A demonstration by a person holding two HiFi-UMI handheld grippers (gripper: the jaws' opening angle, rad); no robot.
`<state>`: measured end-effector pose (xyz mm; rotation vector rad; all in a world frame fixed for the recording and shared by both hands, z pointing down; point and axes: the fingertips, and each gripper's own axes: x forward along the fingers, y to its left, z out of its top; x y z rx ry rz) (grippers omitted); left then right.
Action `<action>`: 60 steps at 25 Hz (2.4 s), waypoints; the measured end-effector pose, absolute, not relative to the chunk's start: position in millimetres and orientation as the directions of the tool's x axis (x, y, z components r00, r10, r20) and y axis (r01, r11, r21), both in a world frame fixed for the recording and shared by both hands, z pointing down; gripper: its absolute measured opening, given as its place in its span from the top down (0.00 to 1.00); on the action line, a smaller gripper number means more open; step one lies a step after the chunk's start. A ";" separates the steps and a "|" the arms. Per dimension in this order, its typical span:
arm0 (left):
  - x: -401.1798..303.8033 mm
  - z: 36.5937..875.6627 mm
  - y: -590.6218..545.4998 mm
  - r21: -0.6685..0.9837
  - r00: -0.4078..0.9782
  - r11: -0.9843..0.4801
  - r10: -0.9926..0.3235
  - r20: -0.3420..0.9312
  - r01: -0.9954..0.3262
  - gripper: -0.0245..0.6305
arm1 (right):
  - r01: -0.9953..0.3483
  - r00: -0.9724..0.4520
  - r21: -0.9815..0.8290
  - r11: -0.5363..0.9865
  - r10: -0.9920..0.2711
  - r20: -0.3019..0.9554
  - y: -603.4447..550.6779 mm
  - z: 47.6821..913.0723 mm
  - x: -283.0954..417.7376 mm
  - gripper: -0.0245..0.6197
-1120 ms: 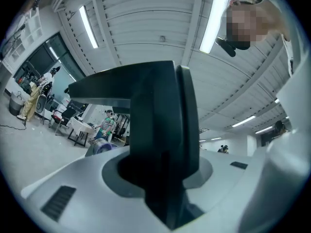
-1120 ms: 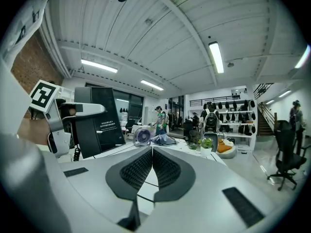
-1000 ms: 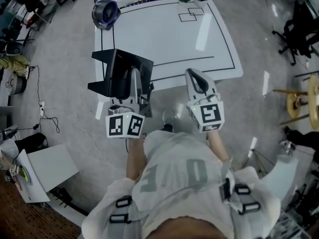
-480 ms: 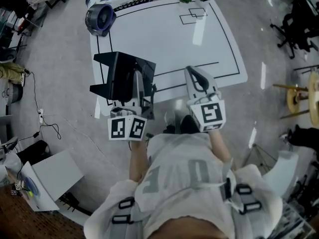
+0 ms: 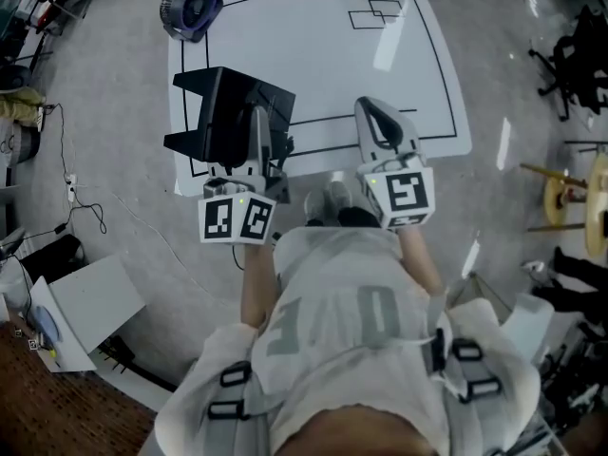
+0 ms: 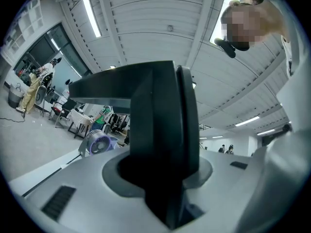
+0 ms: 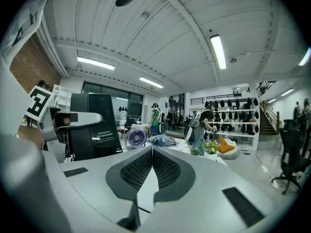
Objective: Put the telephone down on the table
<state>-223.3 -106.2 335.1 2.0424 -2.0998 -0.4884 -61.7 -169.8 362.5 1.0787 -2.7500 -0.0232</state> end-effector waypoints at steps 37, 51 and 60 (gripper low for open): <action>-186.5 361.7 -160.5 0.719 0.093 -0.181 -0.983 -0.160 -0.671 0.73 | -0.681 -0.710 0.062 0.730 -0.679 0.188 -182.8 372.5 -37.7 0.95; -172.6 416.2 -194.4 0.924 0.222 -0.210 -0.965 -0.142 -0.319 0.73 | -0.717 -0.668 0.060 0.695 -0.708 0.227 -197.4 383.3 -28.6 0.95; -166.7 450.9 -212.3 0.960 0.268 -0.141 -0.961 -0.073 -0.243 0.73 | -0.740 -0.639 0.051 0.671 -0.724 0.261 -212.0 393.2 -23.1 0.95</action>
